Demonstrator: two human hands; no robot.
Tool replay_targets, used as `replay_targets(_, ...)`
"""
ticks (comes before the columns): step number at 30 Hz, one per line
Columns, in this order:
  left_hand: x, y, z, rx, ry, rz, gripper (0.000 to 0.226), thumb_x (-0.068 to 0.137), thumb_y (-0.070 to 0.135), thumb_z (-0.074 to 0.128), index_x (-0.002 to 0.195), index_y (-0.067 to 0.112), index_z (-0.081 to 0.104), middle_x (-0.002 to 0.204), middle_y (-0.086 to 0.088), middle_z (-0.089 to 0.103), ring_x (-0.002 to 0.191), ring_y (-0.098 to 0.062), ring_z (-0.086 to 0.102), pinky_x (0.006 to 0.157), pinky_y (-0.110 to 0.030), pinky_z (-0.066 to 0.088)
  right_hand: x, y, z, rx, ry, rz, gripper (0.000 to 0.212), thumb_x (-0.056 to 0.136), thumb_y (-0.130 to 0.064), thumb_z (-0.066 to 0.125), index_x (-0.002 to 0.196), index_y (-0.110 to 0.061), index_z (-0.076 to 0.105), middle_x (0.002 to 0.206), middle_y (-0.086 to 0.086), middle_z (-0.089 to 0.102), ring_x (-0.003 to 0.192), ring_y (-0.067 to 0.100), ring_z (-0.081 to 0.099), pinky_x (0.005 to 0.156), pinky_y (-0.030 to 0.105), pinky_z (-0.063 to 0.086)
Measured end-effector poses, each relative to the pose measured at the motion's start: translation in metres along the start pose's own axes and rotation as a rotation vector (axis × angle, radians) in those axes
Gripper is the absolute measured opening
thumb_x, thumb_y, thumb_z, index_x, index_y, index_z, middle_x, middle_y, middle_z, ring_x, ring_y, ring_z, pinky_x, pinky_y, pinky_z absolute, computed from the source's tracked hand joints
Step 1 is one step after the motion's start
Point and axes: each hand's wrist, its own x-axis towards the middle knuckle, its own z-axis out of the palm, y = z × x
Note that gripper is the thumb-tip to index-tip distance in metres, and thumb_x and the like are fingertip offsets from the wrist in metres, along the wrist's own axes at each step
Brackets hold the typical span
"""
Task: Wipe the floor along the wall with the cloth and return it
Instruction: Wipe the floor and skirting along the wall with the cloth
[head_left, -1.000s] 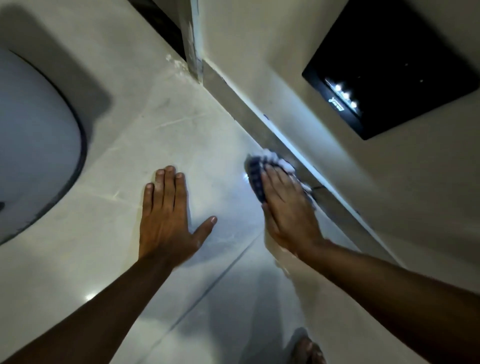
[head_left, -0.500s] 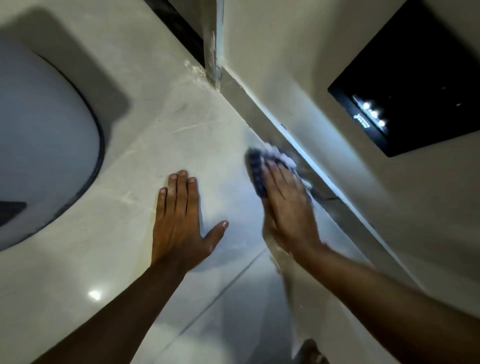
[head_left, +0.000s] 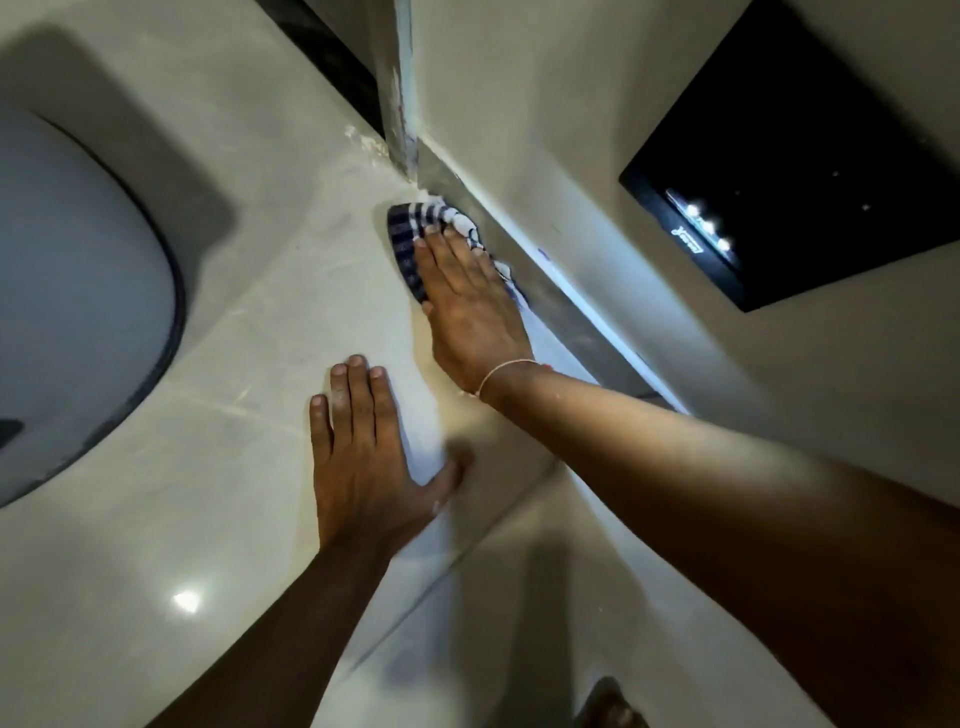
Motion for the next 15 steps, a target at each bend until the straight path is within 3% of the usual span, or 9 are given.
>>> replay_targets(4, -0.011, 0.002, 0.002, -0.013, -0.026, 0.056, 0.122, 0.077, 0.09, 0.029, 0.16, 0.004, 0.007, 0.171, -0.02, 0.007, 0.159, -0.036, 0.004, 0.128, -0.055, 0.011, -0.114, 0.064, -0.015, -0.054, -0.065, -0.129, 0.063, 0.096, -0.013, 0.041, 0.154, -0.011, 0.016, 0.163, 0.008, 0.02, 0.152, 0.021, 0.014, 0.124, 0.041, 0.015)
replay_targets(7, -0.017, -0.001, 0.001, -0.022, -0.029, 0.082, 0.12, 0.078, 0.09, 0.032, 0.16, 0.005, 0.01, 0.171, -0.018, 0.009, 0.159, -0.035, 0.004, 0.127, -0.055, 0.013, -0.239, 0.115, -0.027, -0.122, -0.122, -0.031, 0.061, 0.099, -0.025, 0.038, 0.154, -0.014, 0.014, 0.16, 0.011, 0.029, 0.151, 0.023, 0.019, 0.119, 0.046, 0.027)
replay_targets(9, -0.017, -0.001, 0.003, -0.019, -0.017, 0.079, 0.119, 0.079, 0.09, 0.031, 0.16, 0.005, 0.01, 0.171, -0.018, 0.008, 0.159, -0.035, 0.004, 0.127, -0.055, 0.014, -0.28, 0.124, -0.031, -0.108, -0.154, 0.046, 0.062, 0.099, -0.029, 0.034, 0.155, -0.018, 0.009, 0.159, 0.009, 0.03, 0.15, 0.024, 0.02, 0.119, 0.043, 0.026)
replay_targets(12, -0.017, -0.002, 0.006, -0.006, -0.014, 0.079, 0.119, 0.079, 0.09, 0.032, 0.16, 0.005, 0.009, 0.171, -0.017, 0.007, 0.159, -0.034, 0.003, 0.128, -0.054, 0.013, -0.233, 0.104, -0.019, -0.08, -0.104, 0.07, 0.06, 0.099, -0.029, 0.032, 0.155, -0.018, 0.012, 0.159, 0.007, 0.03, 0.147, 0.027, 0.028, 0.12, 0.041, 0.023)
replay_targets(15, -0.017, 0.0, 0.007, 0.026, -0.023, 0.08, 0.121, 0.079, 0.09, 0.03, 0.16, 0.005, 0.006, 0.171, -0.019, 0.006, 0.159, -0.035, 0.003, 0.128, -0.054, 0.011, -0.145, 0.064, -0.005, -0.052, -0.011, 0.081, 0.059, 0.099, -0.027, 0.039, 0.154, -0.014, 0.019, 0.16, 0.008, 0.028, 0.149, 0.023, 0.023, 0.123, 0.039, 0.014)
